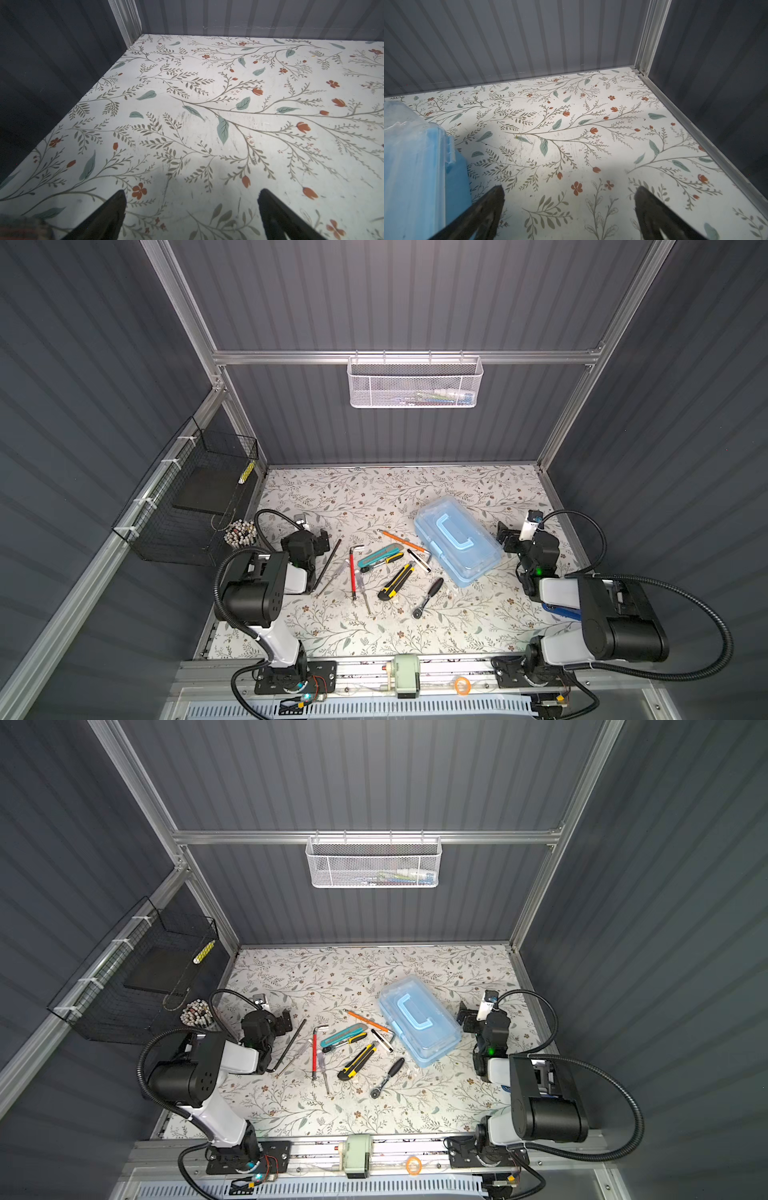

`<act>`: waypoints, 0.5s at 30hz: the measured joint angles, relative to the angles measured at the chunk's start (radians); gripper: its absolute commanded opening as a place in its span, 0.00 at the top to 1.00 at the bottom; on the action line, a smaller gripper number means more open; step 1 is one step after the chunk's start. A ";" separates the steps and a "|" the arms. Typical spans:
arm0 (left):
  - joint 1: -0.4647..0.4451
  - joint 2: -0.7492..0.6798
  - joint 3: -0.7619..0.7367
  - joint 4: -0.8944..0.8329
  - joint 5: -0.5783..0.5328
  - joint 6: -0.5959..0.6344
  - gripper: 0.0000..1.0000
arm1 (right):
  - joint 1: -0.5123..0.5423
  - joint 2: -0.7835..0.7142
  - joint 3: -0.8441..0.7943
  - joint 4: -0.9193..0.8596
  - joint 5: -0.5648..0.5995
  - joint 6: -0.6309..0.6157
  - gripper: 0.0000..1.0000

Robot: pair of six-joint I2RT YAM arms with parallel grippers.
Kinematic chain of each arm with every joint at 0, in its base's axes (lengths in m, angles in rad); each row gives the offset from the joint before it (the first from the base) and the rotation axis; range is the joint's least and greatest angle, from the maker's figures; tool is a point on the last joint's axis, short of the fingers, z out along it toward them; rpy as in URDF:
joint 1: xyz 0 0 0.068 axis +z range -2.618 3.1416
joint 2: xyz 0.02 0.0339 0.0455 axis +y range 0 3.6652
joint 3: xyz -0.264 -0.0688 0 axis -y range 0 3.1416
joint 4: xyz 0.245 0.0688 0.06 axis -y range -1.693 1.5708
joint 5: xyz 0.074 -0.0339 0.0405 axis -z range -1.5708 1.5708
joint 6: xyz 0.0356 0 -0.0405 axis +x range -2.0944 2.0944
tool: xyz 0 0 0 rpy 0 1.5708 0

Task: Pack the tool kit

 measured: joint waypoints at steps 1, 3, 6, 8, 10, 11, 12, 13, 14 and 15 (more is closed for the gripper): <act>0.000 0.000 0.000 0.000 0.000 0.000 0.00 | 0.000 0.000 0.000 0.000 0.000 0.000 0.01; 0.000 0.000 0.000 0.000 0.000 0.000 0.00 | 0.000 0.000 0.000 0.000 0.000 -0.003 0.01; 0.000 0.000 0.000 0.000 0.000 0.000 0.00 | 0.000 0.000 0.000 0.000 -0.001 -0.003 0.01; 0.000 0.000 0.000 0.000 0.000 0.000 0.00 | 0.000 0.000 0.002 0.000 -0.003 -0.003 0.01; 0.000 0.000 0.000 0.000 0.000 0.000 0.00 | -0.004 0.000 0.003 0.000 -0.011 -0.003 0.01; 0.000 0.000 0.000 0.000 0.000 0.000 0.00 | -0.007 0.000 0.003 0.000 -0.016 -0.003 0.01; 0.000 0.000 0.000 0.000 0.000 0.000 0.00 | -0.009 0.000 0.003 0.000 -0.022 -0.003 0.01; 0.000 0.000 0.000 0.000 0.000 0.000 0.00 | -0.012 0.000 0.003 0.000 -0.027 -0.003 0.01; 0.000 0.000 0.000 0.000 0.000 0.000 0.00 | -0.014 0.000 0.003 0.000 -0.032 -0.003 0.01; 0.000 0.000 0.000 0.000 0.000 0.000 0.00 | -0.016 0.000 0.003 0.000 -0.035 -0.003 0.01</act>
